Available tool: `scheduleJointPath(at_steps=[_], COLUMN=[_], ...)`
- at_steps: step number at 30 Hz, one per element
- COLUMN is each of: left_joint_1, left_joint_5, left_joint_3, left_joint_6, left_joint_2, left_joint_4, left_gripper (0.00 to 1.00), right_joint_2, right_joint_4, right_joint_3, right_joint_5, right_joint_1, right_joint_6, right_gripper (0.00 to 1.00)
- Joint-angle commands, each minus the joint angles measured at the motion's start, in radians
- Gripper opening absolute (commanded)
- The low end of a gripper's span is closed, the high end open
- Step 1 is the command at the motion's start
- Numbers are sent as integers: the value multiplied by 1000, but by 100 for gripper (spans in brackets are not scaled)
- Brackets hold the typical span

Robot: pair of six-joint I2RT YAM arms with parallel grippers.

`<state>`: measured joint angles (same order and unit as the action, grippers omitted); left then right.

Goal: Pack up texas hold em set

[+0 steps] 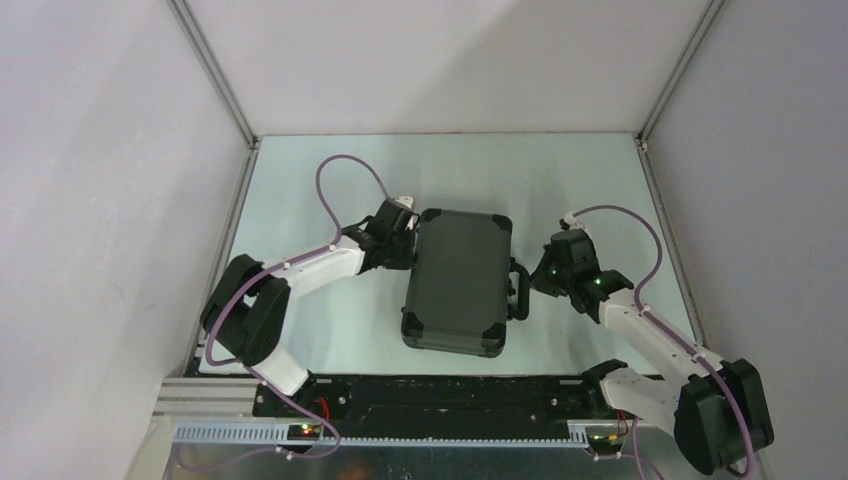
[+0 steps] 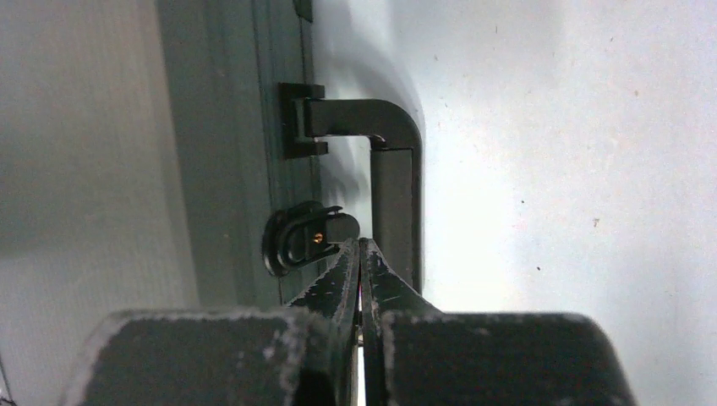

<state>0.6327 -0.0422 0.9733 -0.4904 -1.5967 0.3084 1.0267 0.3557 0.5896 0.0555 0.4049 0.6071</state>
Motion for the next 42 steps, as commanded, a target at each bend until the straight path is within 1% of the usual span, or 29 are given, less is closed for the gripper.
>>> scheduleJointPath(at_steps=[1, 5, 9, 16, 25, 32, 42], left_joint_1=[75, 76, 76, 76, 76, 75, 76], left_joint_5=[175, 175, 177, 175, 180, 180, 181], left_joint_3=[60, 59, 58, 54, 59, 58, 56], left_joint_6=[-81, -82, -81, -78, -77, -79, -80], left_joint_2=[1, 0, 1, 1, -7, -7, -6], left_joint_4=[-138, -138, -136, -137, -136, -136, -136], left_gripper=[0, 0, 0, 0, 0, 0, 0], right_joint_2=[59, 117, 168, 215, 247, 281, 310], right_joint_4=[4, -73, -126, -156, -134, -155, -177], right_joint_3=[17, -4, -10, -10, -11, -10, -10], right_joint_5=[-57, -151, -197, -193, -165, -154, -184], right_joint_1=[-14, -20, -21, -20, -16, -10, 12], right_joint_6=[-23, -19, -10, -11, -25, -28, -19], right_gripper=[0, 0, 0, 0, 0, 0, 0])
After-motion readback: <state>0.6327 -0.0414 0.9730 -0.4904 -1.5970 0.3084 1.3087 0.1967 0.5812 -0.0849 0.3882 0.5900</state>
